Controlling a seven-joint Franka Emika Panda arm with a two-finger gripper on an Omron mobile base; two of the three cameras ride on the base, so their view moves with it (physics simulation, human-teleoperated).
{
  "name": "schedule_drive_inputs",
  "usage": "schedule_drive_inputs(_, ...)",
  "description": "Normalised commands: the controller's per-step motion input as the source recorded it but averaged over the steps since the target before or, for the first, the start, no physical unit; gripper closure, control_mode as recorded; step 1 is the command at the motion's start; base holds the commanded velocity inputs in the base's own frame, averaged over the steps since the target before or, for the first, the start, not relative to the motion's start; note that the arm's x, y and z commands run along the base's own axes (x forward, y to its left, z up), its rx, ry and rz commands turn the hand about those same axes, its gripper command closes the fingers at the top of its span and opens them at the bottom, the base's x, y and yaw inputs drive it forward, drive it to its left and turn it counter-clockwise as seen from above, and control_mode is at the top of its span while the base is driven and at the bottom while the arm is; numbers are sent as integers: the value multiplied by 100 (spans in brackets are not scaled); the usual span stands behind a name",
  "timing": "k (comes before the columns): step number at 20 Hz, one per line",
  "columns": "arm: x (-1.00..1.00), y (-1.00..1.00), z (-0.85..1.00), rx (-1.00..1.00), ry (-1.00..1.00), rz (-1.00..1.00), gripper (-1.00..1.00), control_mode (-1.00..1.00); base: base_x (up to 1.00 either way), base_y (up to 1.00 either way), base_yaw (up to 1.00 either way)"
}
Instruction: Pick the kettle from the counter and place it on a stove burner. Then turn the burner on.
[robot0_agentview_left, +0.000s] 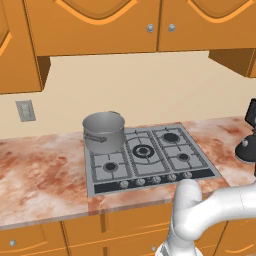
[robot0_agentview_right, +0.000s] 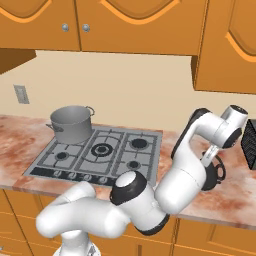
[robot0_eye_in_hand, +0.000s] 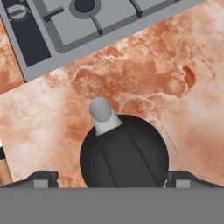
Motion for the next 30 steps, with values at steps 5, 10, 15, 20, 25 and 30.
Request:
schedule_drive_inputs(5, 0, 0, 2, 0, -2, 0, 100, -100, 0, 0, 0)
schedule_drive_inputs(10, -2, 6, 41, 0, -12, -1, 100, -100, 0, 0, 0)
schedule_drive_inputs(15, -19, 7, 50, 0, -19, 0, 100, -100, 0, 0, 0)
schedule_drive_inputs(20, -11, 35, 40, 0, -16, 0, 100, -100, 0, 0, 0)
schedule_drive_inputs(25, -2, 72, 35, -2, -6, -4, 100, -100, 0, 0, 0)
schedule_drive_inputs(30, -1, 81, 29, -2, -6, -14, 100, -100, 0, 0, 0)
